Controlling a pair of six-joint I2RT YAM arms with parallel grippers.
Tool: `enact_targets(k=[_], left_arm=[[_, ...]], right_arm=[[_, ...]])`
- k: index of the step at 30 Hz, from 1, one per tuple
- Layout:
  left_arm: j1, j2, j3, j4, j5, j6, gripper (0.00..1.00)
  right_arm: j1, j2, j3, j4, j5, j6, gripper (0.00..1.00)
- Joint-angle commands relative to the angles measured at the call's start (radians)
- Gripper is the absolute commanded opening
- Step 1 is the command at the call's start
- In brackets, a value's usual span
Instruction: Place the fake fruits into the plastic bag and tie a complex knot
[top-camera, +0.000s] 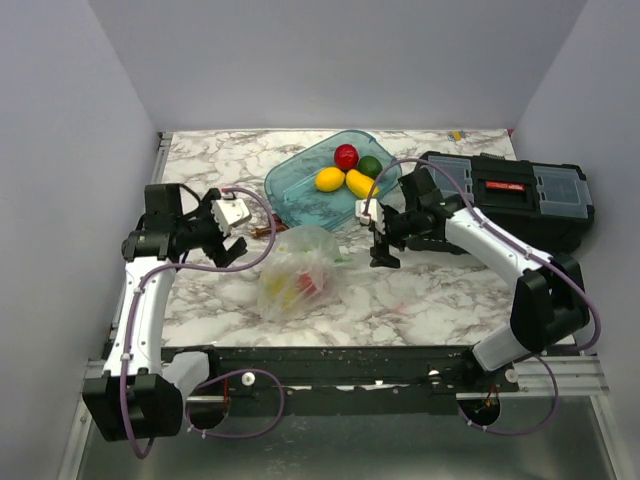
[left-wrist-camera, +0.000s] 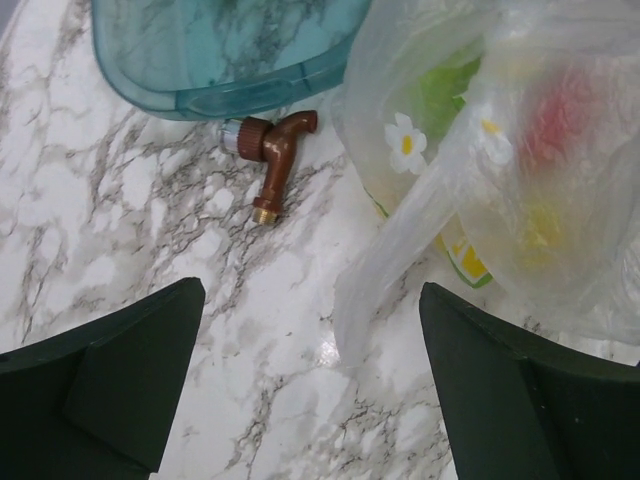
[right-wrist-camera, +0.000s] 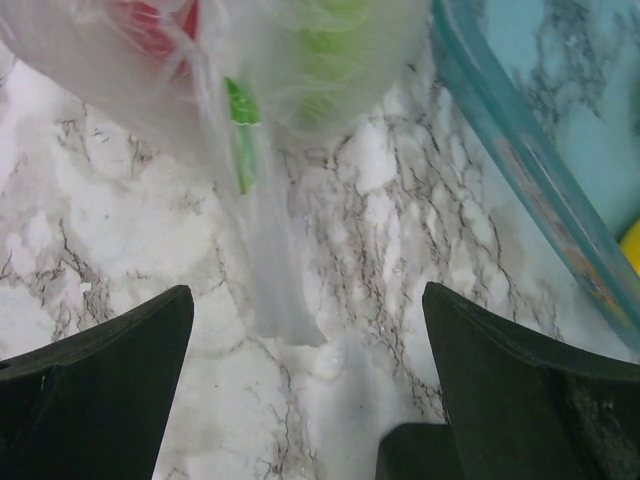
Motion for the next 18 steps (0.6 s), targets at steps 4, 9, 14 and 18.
enact_targets(k=[4,9,14,18], left_arm=[[-0.123,0.083,-0.052,-0.089,0.011,0.28,0.8],[-0.154,0.141,-0.142,0.031,-0.071,0.347,0.75],[-0.168,0.198,-0.162,0.095,-0.096,0.341,0.66],[-0.181,0.223,-0.188,0.167,-0.1,0.287,0.5]], right_arm=[[0.067,0.046,-0.047,0.056,-0.017,-0.171,0.94],[0.11,0.096,-0.046,0.162,-0.001,-0.156,0.81],[0.154,0.112,-0.055,0.19,-0.018,-0.133,0.64],[0.171,0.111,-0.102,0.257,-0.017,-0.067,0.28]])
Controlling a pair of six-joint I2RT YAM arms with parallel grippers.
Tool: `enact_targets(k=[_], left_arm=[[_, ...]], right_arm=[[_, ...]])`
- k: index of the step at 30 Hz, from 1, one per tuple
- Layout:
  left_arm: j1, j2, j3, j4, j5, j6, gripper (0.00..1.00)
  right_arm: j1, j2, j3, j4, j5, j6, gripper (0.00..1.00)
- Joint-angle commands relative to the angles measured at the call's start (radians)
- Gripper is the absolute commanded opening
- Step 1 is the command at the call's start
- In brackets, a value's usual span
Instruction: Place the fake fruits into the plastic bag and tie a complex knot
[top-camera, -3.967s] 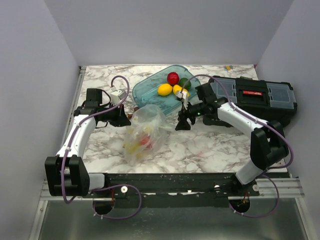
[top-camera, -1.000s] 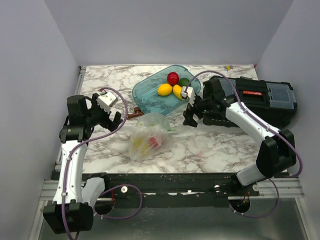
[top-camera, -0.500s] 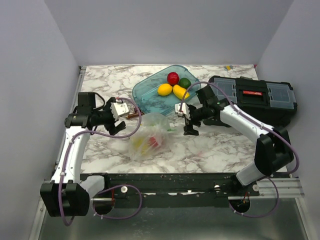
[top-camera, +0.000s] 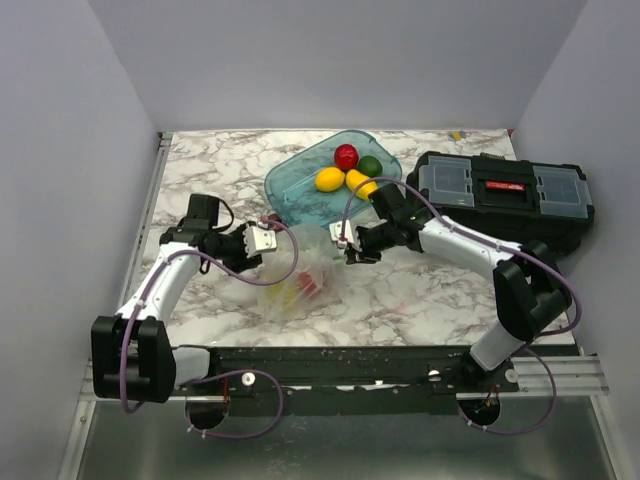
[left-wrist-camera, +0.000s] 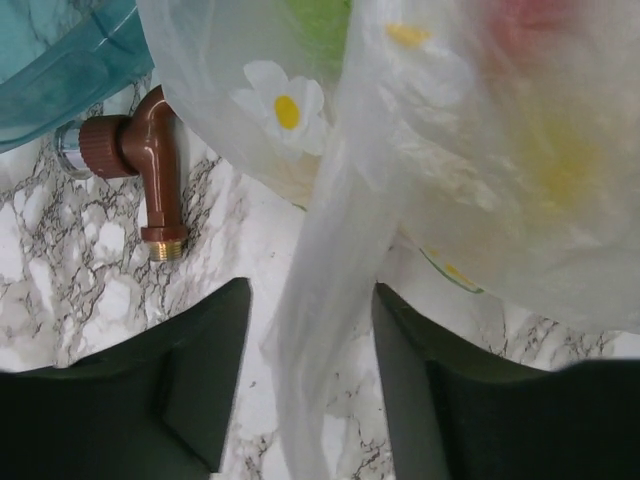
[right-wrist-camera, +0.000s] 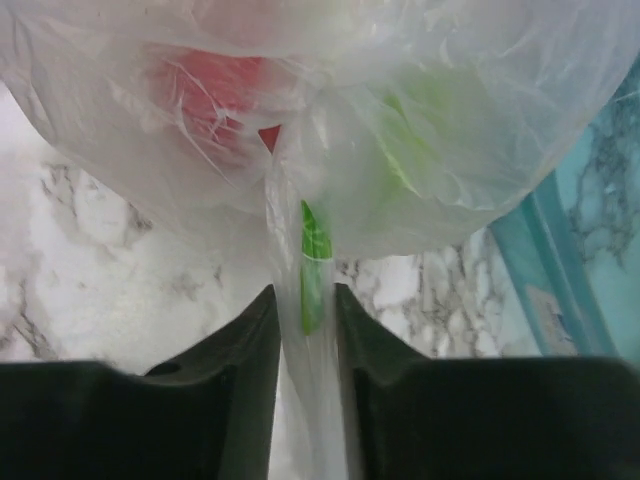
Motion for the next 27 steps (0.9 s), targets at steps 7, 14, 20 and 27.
enact_targets(k=[7,14,20,27], left_arm=[[0.01,-0.099,-0.137,0.166,-0.007,-0.116,0.0],[0.182,-0.231,-0.184,0.102,-0.038,-0.083,0.0],[0.324,-0.178,-0.137,0.007,-0.023,0.002,0.0],[0.21,-0.174,-0.194,0.073,-0.022,-0.026,0.0]], right_arm=[[0.004,-0.066,-0.146,0.095,0.111,0.049,0.01],[-0.076,-0.166,-0.231,0.075,0.212,0.039,0.01],[-0.189,-0.148,-0.263,0.033,0.255,-0.048,0.01],[-0.19,-0.095,-0.191,-0.043,0.115,-0.005,0.01]])
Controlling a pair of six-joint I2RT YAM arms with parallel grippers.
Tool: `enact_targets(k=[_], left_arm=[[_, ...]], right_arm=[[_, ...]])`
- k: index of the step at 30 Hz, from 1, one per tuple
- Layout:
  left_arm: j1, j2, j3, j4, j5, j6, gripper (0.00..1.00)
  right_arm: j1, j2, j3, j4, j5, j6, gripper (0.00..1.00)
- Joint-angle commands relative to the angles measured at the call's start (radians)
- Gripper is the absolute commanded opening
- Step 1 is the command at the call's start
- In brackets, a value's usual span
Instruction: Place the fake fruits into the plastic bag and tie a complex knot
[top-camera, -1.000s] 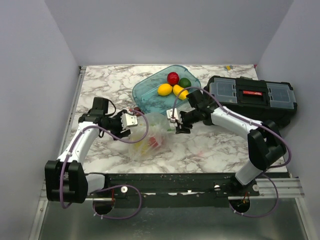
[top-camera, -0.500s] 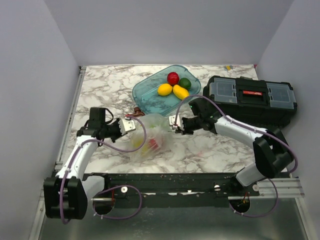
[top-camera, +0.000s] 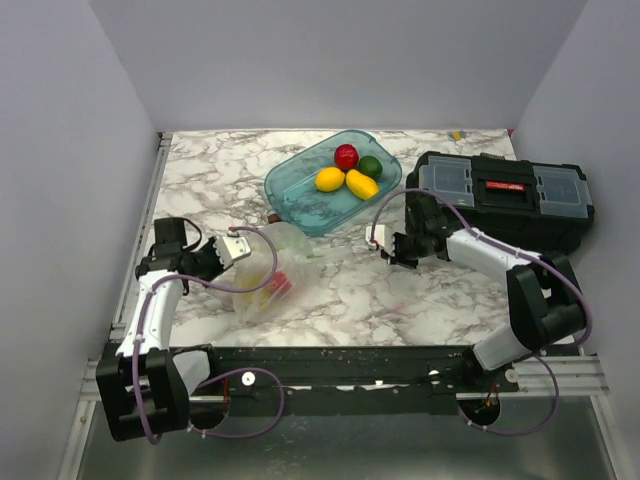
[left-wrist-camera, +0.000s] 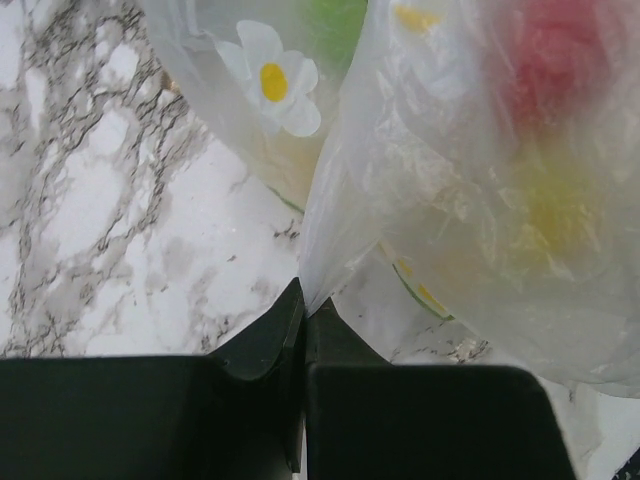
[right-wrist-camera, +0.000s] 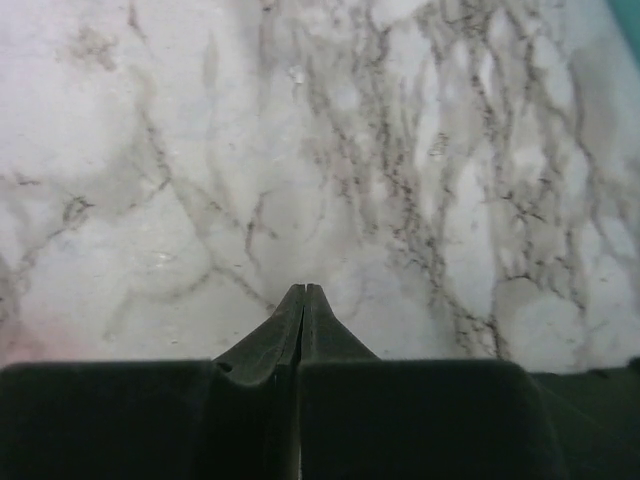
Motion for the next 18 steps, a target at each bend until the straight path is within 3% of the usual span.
enact_targets(k=[1,2,4,6,10,18], left_arm=[[-0.093,-0.003,-0.018,0.021,-0.021,-0.002,0.0],[-0.103,-0.006,-0.018,0.029,-0.016,-0.012,0.0],[-0.12,-0.01,-0.016,0.038,-0.001,-0.019,0.0],[-0.141,-0.008,-0.016,0.046,0.011,-0.021,0.0],[-0.194,0.011,-0.006,0.077,0.025,-0.059,0.0],[-0.279,0.056,0.025,0.112,0.018,-0.106,0.0]], right_arm=[[0.016,0.017,0.097,-0.175,-0.079,0.024,0.04],[0.016,0.011,0.124,-0.212,-0.108,0.028,0.2],[0.022,-0.026,0.152,-0.243,-0.153,0.056,0.61],[0.042,-0.07,0.138,-0.192,-0.169,0.103,0.82],[0.142,-0.058,0.115,-0.092,-0.138,0.132,0.84],[0.237,0.115,0.118,0.167,-0.091,0.236,0.67]])
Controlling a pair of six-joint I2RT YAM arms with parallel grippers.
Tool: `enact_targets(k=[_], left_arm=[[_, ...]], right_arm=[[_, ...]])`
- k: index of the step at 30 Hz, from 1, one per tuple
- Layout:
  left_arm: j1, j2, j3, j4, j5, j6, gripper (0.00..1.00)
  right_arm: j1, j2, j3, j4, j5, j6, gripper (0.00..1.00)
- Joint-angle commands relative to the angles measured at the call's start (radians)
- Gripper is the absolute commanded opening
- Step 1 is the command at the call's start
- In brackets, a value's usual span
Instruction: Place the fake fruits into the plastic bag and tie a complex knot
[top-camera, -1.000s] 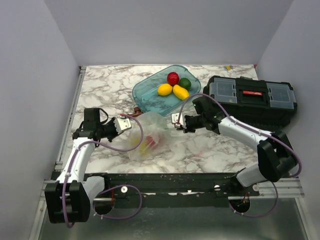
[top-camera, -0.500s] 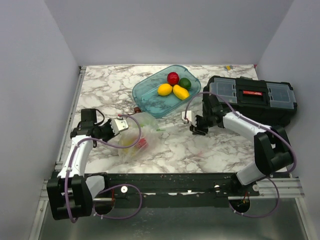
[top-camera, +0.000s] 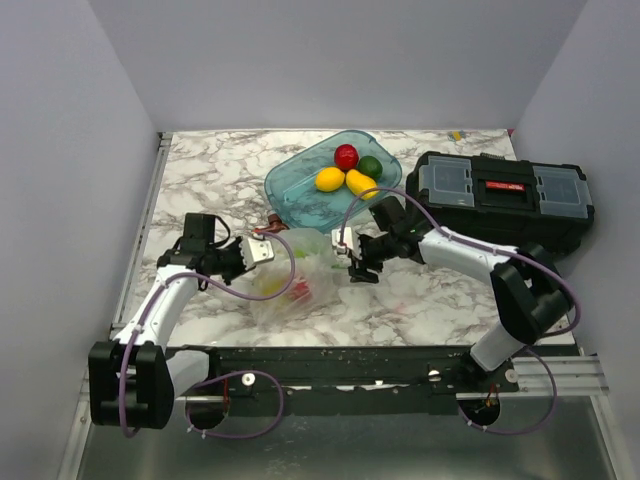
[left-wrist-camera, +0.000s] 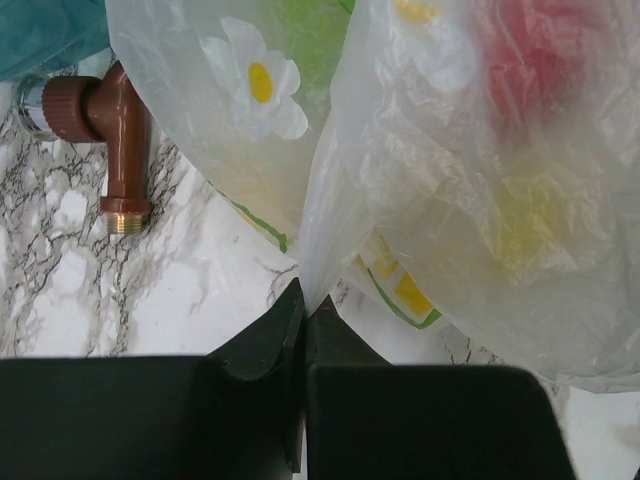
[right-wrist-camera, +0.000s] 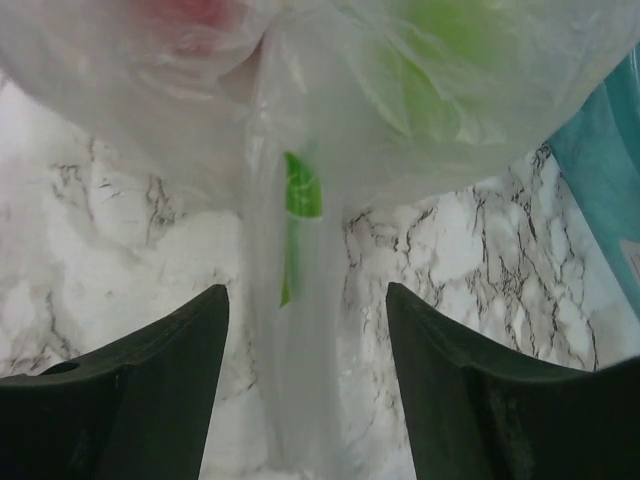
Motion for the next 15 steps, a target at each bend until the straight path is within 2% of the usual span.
enact_targets(k=[1,2,3,5,9,15], left_arm=[[-0.032,0.019,0.037,0.034,0.026,-0.039,0.0],[-0.038,0.022,0.041,0.037,0.026,-0.047,0.0],[-0.044,0.024,0.044,0.037,0.024,-0.056,0.0],[-0.046,0.024,0.049,0.039,0.024,-0.086,0.0],[0.003,0.021,0.043,0.02,0.023,-0.085,0.0],[0.145,0.044,0.017,-0.047,-0.008,0.078,0.0]], right_arm=[[0.018,0.071,-0.007,0.194,0.025,0.094,0.65],[0.021,0.077,-0.013,0.228,0.031,0.105,0.61],[0.023,0.086,-0.019,0.244,0.038,0.106,0.51],[0.023,0.095,-0.033,0.245,0.069,0.098,0.03],[-0.002,0.062,-0.101,0.203,0.155,0.082,0.01],[-0.082,-0.018,-0.212,0.122,0.219,0.015,0.01]])
